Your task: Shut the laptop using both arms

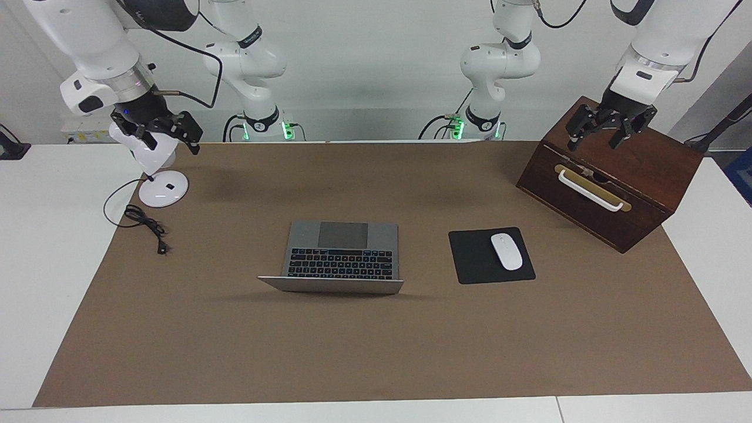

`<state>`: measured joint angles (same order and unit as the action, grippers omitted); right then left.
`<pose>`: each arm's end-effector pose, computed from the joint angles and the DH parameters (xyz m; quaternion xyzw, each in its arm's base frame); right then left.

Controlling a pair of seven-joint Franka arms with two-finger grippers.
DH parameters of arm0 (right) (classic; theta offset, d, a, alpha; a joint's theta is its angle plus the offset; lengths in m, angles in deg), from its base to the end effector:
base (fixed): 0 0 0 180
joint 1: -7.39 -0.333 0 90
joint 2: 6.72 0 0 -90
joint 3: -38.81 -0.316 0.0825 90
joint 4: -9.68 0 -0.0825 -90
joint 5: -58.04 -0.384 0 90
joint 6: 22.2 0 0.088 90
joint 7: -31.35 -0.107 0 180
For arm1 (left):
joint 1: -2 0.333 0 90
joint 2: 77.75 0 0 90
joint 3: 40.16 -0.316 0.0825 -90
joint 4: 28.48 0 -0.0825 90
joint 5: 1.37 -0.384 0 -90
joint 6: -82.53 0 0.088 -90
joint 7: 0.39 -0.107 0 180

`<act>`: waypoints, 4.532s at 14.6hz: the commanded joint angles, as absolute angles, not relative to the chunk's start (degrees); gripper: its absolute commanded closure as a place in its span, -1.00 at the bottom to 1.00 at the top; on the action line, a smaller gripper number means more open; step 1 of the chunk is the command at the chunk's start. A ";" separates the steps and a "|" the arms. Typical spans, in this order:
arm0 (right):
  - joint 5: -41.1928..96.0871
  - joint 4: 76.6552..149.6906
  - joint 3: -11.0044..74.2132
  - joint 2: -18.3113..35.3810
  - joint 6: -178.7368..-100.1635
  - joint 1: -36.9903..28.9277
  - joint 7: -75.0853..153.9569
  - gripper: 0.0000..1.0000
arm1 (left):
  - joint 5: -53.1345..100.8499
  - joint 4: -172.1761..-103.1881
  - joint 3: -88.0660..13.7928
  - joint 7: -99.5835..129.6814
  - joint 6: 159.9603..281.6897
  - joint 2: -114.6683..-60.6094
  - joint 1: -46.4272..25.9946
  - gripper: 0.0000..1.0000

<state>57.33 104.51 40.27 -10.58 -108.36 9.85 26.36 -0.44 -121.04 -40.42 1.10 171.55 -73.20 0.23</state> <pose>0.5239 -0.0350 0.6158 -0.9961 0.0774 0.0420 0.0067 0.5277 -0.0156 0.6449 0.9999 -0.0004 0.0086 0.0085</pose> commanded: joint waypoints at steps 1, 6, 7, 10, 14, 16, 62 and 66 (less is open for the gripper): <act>58.56 104.44 39.77 -8.93 -109.83 12.04 29.76 -0.66 | -1.45 -121.56 -40.08 1.71 171.21 -72.74 0.68 -1.00; 60.32 96.53 39.68 -1.02 -110.71 12.40 30.73 0.03 | -1.45 -121.56 -40.08 1.45 170.86 -72.66 0.77 -1.00; 60.23 93.74 39.60 1.34 -110.71 12.40 30.82 0.47 | -1.45 -121.65 -40.08 1.28 170.95 -72.66 0.77 -1.00; 59.62 90.37 39.16 4.79 -112.72 12.14 30.82 1.00 | -1.37 -122.43 -40.08 1.71 171.56 -72.31 0.68 -1.00; 59.53 89.41 38.98 6.55 -115.27 12.14 30.91 1.00 | -1.37 -123.32 -40.08 1.71 171.91 -72.04 0.77 -1.00; 59.62 87.31 38.89 8.30 -117.20 11.97 32.74 1.00 | -1.37 -123.32 -40.08 1.72 173.05 -72.04 0.59 -1.00; 67.53 66.55 39.86 34.15 -141.65 -14.93 10.26 1.00 | 4.96 -164.44 -40.08 0.84 250.46 -69.22 -20.75 1.00; 66.48 66.72 39.68 33.89 -142.17 -14.84 10.17 1.00 | 4.96 -165.33 -40.08 0.75 260.93 -75.72 -25.32 1.00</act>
